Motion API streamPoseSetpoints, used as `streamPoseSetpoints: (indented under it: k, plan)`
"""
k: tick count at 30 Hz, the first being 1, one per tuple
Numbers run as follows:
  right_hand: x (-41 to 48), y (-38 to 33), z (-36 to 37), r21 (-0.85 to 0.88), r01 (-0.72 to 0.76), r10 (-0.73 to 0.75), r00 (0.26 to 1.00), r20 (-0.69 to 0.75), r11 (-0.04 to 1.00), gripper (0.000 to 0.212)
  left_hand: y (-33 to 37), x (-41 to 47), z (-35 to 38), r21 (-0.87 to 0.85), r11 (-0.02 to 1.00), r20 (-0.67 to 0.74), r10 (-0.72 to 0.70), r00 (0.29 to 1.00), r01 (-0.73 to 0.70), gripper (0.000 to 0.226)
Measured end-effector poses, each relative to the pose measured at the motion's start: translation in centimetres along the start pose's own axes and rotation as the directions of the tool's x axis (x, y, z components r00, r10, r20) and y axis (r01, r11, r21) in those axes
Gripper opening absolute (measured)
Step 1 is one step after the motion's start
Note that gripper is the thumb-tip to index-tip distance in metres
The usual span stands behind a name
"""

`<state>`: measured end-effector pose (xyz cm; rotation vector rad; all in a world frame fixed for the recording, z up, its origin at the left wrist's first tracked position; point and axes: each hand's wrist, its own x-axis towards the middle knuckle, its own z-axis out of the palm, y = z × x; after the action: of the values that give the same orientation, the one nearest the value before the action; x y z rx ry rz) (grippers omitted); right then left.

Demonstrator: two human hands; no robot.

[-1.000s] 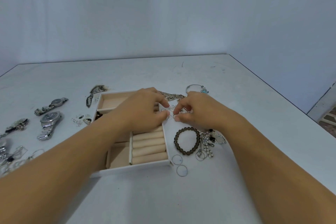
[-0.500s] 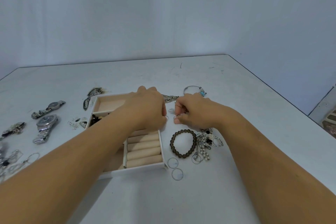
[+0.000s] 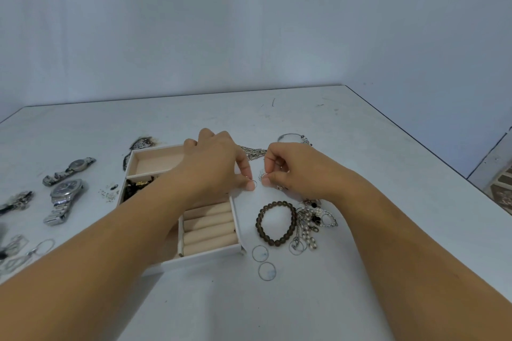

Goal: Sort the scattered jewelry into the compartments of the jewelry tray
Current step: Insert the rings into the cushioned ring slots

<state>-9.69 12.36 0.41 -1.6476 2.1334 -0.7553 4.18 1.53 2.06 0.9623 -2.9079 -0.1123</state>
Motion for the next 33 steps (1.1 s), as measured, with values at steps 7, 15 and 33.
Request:
streamPoseSetpoints:
  k: [7,15,33]
  plan:
    - [-0.2,-1.1,0.5,0.017,0.069,-0.067,0.992,-0.103,0.997,0.012,-3.6,-3.4,-1.1,-0.408,0.908,-0.227,-0.002,0.974,-0.094,0.004]
    - [-0.4,-3.6,2.6,-0.058,0.189,-0.197,0.958,-0.211,0.980,0.008,-8.2,-7.5,-0.3,-0.412,0.904,-0.375,-0.051,0.926,-0.118,0.011]
    - [1.5,-3.8,5.2,-0.140,0.325,-0.354,0.882,-0.312,0.935,0.005,-9.5,-5.2,2.2,-0.395,0.889,-0.391,0.066,0.918,-0.232,0.007]
